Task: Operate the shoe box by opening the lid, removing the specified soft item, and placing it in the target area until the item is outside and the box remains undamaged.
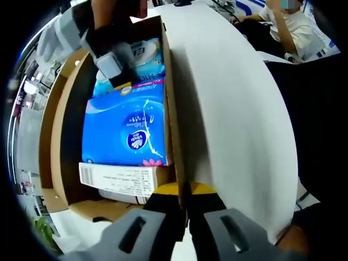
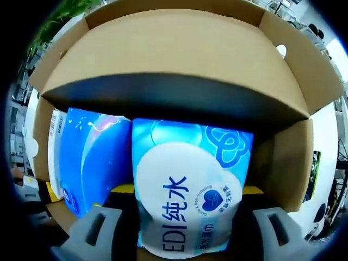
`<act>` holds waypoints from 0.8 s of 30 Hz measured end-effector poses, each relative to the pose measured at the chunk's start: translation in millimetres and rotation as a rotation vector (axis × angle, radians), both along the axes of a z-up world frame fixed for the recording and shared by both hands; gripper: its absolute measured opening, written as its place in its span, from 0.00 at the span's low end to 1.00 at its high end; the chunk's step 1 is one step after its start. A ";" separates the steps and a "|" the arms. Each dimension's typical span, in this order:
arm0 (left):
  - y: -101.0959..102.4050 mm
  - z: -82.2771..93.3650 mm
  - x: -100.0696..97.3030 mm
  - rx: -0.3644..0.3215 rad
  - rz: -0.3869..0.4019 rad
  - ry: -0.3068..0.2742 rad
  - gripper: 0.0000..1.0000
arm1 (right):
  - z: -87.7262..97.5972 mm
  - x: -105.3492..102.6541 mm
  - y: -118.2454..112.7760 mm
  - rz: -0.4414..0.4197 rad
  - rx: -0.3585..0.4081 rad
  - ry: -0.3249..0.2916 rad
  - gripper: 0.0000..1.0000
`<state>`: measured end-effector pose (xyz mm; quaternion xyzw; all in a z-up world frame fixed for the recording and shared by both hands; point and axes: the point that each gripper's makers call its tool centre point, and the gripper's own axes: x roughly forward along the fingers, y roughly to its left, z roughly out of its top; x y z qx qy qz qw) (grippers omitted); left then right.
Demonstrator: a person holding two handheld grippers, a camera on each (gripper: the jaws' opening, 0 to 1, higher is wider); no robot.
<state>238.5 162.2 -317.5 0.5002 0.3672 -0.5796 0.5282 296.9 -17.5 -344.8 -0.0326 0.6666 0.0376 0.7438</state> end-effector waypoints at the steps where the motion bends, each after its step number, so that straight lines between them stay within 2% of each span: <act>1: 0.0 0.0 0.0 0.000 0.000 0.000 0.02 | -0.2 -0.1 -0.1 -0.001 0.000 0.002 0.72; 3: -0.1 0.0 0.1 0.001 0.003 0.001 0.02 | -4.1 1.6 -0.9 -0.008 0.014 0.023 0.72; 24: -0.2 -0.5 1.2 0.002 0.005 -0.002 0.02 | -3.1 -6.5 1.4 -0.006 0.005 0.023 0.72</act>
